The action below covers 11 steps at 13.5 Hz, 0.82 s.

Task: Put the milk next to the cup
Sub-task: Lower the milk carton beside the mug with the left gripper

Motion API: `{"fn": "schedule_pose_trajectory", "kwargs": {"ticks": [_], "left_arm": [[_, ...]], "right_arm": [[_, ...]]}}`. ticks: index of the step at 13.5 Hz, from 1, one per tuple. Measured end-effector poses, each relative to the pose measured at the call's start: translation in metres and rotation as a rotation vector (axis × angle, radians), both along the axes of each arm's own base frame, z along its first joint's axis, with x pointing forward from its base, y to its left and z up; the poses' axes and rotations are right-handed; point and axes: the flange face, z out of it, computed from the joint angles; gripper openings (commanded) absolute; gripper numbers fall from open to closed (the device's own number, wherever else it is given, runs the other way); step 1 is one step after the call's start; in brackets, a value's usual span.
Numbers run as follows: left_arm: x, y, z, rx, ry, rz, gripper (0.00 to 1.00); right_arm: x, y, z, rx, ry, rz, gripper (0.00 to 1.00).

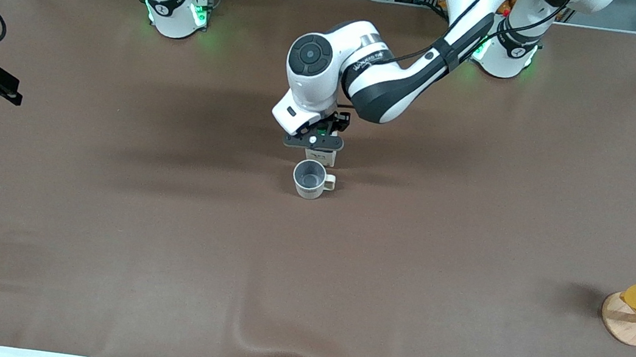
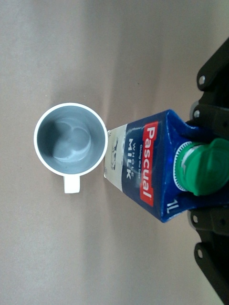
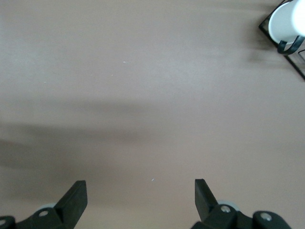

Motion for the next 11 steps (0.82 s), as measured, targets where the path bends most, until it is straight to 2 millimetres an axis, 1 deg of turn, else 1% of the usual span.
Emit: {"fn": "schedule_pose_trajectory", "kwargs": {"ticks": [2, 4, 6, 7, 8, 9, 11], "left_arm": [[0.003, -0.002, -0.007, -0.014, -0.004, 0.007, 0.50], [0.005, -0.005, -0.010, -0.028, -0.010, 0.012, 0.50], [0.003, -0.007, -0.014, -0.028, -0.007, 0.010, 0.51], [0.002, -0.008, -0.016, -0.027, -0.006, 0.010, 0.61], [0.001, -0.009, -0.016, -0.027, -0.005, 0.010, 0.76], [0.001, -0.009, -0.017, -0.027, -0.005, 0.011, 0.86], [0.004, -0.008, -0.015, -0.029, -0.010, 0.018, 1.00]], "right_arm": [[-0.007, -0.004, 0.008, 0.031, 0.000, -0.015, 1.00], [-0.011, -0.007, 0.010, 0.039, 0.009, -0.028, 1.00], [-0.014, -0.005, 0.017, 0.039, 0.023, -0.072, 1.00], [-0.014, -0.003, 0.021, 0.038, 0.024, -0.091, 1.00], [-0.014, -0.001, 0.025, 0.037, 0.019, -0.099, 1.00], [-0.014, 0.000, 0.027, 0.036, 0.015, -0.101, 1.00], [-0.014, 0.000, 0.028, 0.033, 0.012, -0.100, 1.00]]}}
